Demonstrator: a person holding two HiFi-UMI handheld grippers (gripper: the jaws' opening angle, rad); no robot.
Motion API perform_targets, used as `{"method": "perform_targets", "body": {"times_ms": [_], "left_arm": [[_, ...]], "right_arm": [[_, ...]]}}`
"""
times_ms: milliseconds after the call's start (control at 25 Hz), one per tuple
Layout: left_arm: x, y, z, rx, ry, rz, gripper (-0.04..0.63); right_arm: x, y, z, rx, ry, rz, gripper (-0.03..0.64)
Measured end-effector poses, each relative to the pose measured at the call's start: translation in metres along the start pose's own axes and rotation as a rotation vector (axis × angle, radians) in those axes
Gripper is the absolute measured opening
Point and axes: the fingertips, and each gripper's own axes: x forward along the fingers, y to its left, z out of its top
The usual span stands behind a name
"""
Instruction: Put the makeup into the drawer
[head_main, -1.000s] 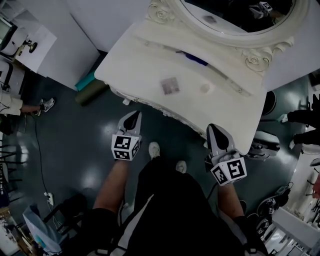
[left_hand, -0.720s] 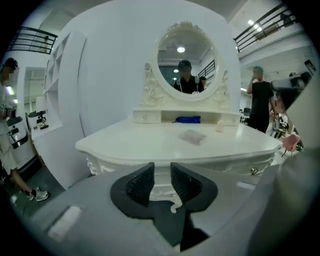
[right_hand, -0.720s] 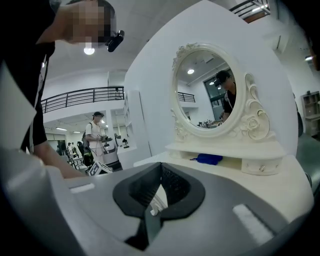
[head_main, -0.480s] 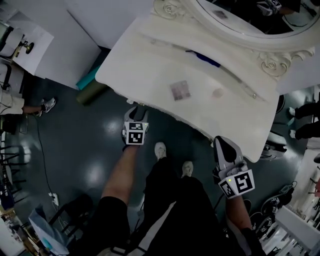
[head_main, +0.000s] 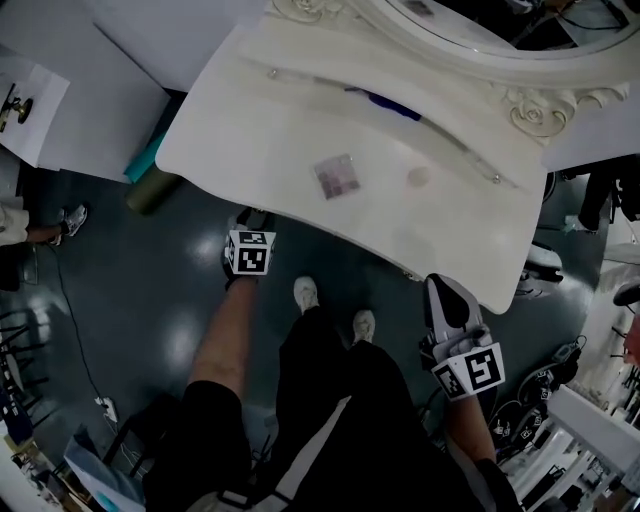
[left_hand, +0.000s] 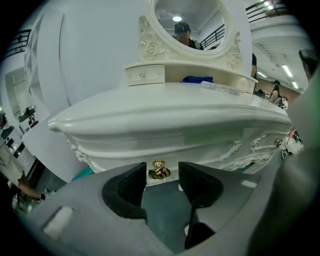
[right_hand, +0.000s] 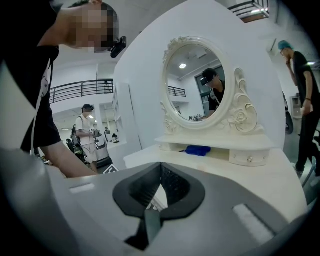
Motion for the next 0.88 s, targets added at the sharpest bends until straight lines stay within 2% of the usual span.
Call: {"method": "perform_targets", "body": {"times_ms": [160, 240, 400, 520, 680, 880], "left_arm": [[0.0073, 0.0004, 0.0016, 0.007, 0.004, 0.003, 0.206], [0.0079, 0.0048, 0.0016, 0.009, 0.004, 0.021, 0.159], [0.0091, 0.0041, 0.0019, 0.001, 0.000, 0.032, 0.154], [0.0110, -0.0003, -0.0036, -0.004, 0.028, 0.027, 0.155], [0.0097, 0.0021, -0.0028, -0.060, 0.026, 0.017, 0.137], [0.0108, 0.0020, -0.0017, -0.065, 0.007, 0.010, 0.133]], "right_arm": [[0.0009, -0.0003, -0.0019, 0.003, 0.003, -0.011, -0.002], [0.0020, -0.0005, -0.0027, 0.005, 0.005, -0.015, -0.002], [0.0034, -0.0025, -0.0044, 0.010, 0.007, -0.020, -0.002], [0.0046, -0.0005, -0.0053, 0.012, 0.008, -0.017, -0.001], [0.0046, 0.0018, -0.0032, 0.005, 0.009, -0.016, -0.002], [0.0012, 0.0013, -0.0034, -0.002, 0.010, -0.024, 0.000]]}}
